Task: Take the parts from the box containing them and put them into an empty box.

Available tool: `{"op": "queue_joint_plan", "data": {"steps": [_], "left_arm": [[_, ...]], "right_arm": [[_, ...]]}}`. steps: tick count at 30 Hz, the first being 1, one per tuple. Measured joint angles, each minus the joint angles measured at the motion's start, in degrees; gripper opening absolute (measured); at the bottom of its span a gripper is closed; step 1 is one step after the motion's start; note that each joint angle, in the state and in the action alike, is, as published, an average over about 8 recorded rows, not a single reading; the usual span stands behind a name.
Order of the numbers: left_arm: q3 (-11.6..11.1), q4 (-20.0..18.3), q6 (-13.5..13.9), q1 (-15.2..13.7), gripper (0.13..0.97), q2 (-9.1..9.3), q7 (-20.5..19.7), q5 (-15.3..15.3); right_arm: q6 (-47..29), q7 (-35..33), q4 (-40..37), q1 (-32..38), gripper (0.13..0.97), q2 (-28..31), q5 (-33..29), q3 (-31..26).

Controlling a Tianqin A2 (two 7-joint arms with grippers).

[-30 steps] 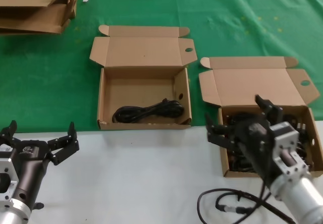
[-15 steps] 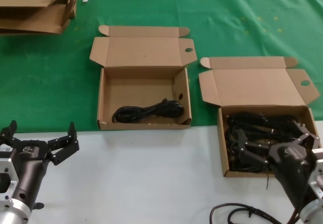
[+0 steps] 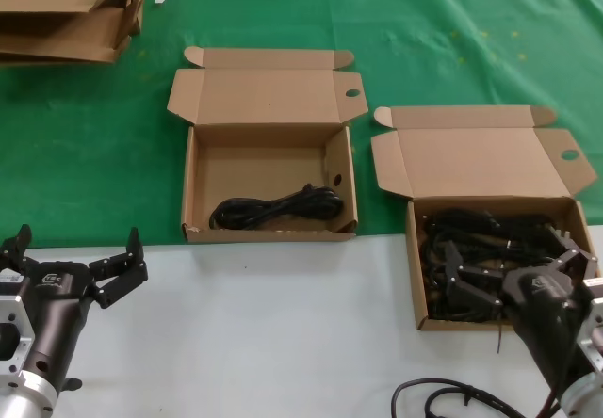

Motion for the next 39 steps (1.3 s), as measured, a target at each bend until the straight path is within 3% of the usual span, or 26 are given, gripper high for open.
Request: {"op": "queue_joint_plan", "data": {"steps": [39], "left_arm": [[0.0, 0.0, 0.0, 0.0, 0.966, 0.0, 0.0, 0.0]], "right_arm": [[0.0, 0.0, 0.0, 0.0, 0.966, 0.0, 0.0, 0.0]]}}
